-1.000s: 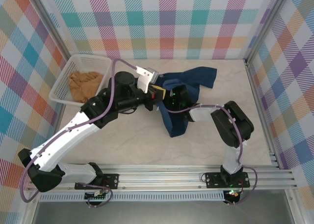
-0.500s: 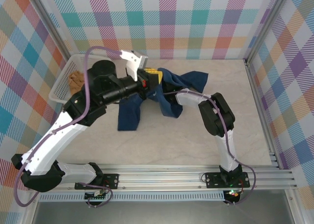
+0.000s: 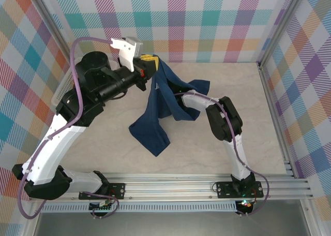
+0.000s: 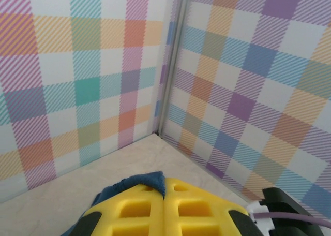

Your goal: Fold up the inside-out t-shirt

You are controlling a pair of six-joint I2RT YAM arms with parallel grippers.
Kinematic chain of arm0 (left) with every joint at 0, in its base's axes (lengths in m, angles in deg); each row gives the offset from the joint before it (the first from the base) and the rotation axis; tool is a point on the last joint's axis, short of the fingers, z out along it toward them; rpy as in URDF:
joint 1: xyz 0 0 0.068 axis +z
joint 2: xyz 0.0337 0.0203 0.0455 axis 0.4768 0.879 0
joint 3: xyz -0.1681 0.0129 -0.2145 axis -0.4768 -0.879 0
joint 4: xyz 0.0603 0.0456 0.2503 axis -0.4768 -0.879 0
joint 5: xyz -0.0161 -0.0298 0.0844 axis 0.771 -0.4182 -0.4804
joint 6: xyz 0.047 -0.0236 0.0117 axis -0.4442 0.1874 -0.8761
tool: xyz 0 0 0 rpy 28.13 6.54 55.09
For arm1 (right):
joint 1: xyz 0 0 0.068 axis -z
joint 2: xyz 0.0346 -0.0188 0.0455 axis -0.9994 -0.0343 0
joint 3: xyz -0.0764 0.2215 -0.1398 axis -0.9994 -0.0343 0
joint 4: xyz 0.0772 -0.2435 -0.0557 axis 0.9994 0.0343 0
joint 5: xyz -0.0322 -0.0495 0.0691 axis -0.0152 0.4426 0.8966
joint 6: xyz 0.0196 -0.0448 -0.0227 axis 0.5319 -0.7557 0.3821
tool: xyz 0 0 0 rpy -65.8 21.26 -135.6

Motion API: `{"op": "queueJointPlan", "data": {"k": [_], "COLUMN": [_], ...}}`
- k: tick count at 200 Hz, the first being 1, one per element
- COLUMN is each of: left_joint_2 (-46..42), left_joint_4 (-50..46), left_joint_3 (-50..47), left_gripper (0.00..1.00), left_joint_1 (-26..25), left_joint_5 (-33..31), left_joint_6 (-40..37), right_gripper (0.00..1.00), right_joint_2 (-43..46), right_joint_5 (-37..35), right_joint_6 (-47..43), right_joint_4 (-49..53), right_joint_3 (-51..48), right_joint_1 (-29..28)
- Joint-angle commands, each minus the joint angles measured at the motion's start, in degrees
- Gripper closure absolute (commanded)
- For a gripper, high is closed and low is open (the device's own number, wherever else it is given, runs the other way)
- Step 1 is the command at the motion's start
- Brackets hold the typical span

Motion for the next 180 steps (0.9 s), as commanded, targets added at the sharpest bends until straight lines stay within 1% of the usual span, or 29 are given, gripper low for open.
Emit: {"op": "queueJointPlan", "data": {"k": [1, 11, 19, 34, 37, 54, 67, 75, 82, 103, 125, 142, 162, 180], "left_joint_2": [-0.44, -0.59, -0.96, -1.30, -1.44, -1.66, -1.70, -1.55, -1.24, 1.06, 4.58, 9.02, 13.61, 17.46], "left_joint_4": [0.95, 0.86, 1.23, 1.98, 2.06, 2.46, 2.91, 3.22, 3.14, 2.00, 0.37, -1.65, -1.53, 0.24], "left_joint_3": [3.79, 3.76, 3.11, 0.88, 0.39, -2.92, -6.02, -7.92, -9.34, -12.53, -15.29, -16.43, -19.46, -22.57], "left_gripper": [1.00, 1.00, 1.00, 1.00, 1.00, 1.00, 1.00, 1.00, 1.00, 1.00, 1.00, 1.00, 1.00, 1.00], "left_joint_1": [1.65, 2.34, 2.95, 4.37, 4.76, 7.24, 9.82, 11.62, 13.03, 17.45, 24.40, 29.11, 30.10, 30.09], "left_joint_5": [-1.12, -1.60, -2.38, -4.51, -5.14, -9.41, -12.02, -13.19, -14.54, -17.81, -18.35, -18.06, -18.66, -15.18], "left_joint_6": [-1.21, -0.94, -0.27, 1.37, 1.67, 3.68, 5.76, 6.99, 7.80, 9.22, 12.57, 14.54, 14.95, 16.69], "right_gripper": [0.23, 0.26, 0.33, 0.54, 0.57, 0.80, 0.93, 0.97, 1.00, 1.00, 1.00, 1.00, 1.00, 1.00], "right_joint_2": [-1.42, -1.62, -1.84, -1.65, -1.50, 1.09, 4.47, 6.98, 9.02, 14.96, 22.40, 28.55, 34.87, 36.79], "right_joint_5": [0.74, 1.18, 1.85, 3.08, 3.25, 4.34, 5.79, 6.58, 7.54, 10.50, 15.07, 20.24, 26.10, 34.06], "right_joint_6": [-2.67, -2.75, -2.90, -3.39, -3.53, -4.47, -5.47, -6.03, -6.55, -7.31, -8.02, -8.71, -9.52, -9.34], "right_joint_4": [9.45, 10.14, 10.85, 10.74, 10.67, 9.23, 7.52, 6.53, 5.80, 3.94, 0.50, -2.81, -6.31, -8.18], "right_joint_3": [-1.52, -2.33, -2.65, -3.94, -4.28, -6.20, -8.06, -9.21, -10.15, -13.54, -17.90, -20.39, -21.43, -19.86], "right_joint_1": [-0.16, 0.06, 0.19, 0.29, 0.28, 0.45, 0.55, 0.55, 0.62, 0.61, 0.77, 1.16, 1.75, 2.89]}}
